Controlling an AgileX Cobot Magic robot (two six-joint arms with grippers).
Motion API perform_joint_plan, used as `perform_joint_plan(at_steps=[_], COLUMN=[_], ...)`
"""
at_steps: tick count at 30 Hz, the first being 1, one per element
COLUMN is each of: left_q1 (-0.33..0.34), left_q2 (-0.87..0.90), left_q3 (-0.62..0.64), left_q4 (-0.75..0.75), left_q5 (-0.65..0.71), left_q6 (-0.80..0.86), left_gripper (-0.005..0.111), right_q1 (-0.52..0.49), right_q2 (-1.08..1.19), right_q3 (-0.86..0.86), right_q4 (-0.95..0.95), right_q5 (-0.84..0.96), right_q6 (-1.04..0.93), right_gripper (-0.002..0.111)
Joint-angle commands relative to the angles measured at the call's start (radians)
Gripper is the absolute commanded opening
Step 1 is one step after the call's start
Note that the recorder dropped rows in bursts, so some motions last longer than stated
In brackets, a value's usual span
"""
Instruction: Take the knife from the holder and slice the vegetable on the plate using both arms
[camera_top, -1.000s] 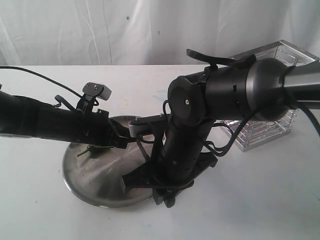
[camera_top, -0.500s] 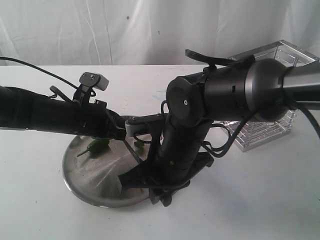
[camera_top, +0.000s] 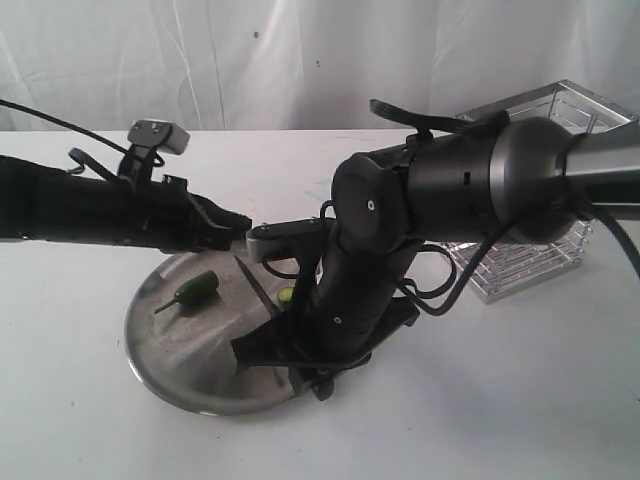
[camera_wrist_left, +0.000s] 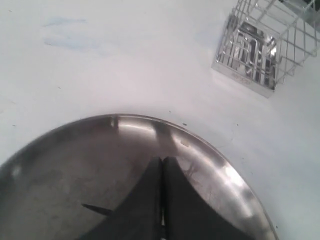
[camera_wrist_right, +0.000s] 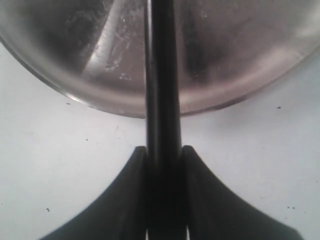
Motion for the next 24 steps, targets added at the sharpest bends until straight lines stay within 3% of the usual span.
perform_joint_plan(at_steps=[1,7,24], left_q1=[0.037,0.042,0.042], left_q2=[-0.050,-0.048,0.044], left_q3=[-0.002,0.014,0.016], left_q4=[0.061,0.058,0.002], left_q5=[-0.003,-0.084,-0.084], left_q6=[-0.075,-0.094,-0.058], left_gripper=[0.000,0.000,0.000], right_q1=[0.002,0.002,0.002], right_q2=[-0.010,0.032,0.113], right_q3=[0.000,-0.028,-0.062], right_q4=[0.021,0.170,0.170], right_q5=[-0.061,-0.082,-0.117], right_q6=[-0.028,-0.191,-0.200], right_gripper=[0.000,0.000,0.000])
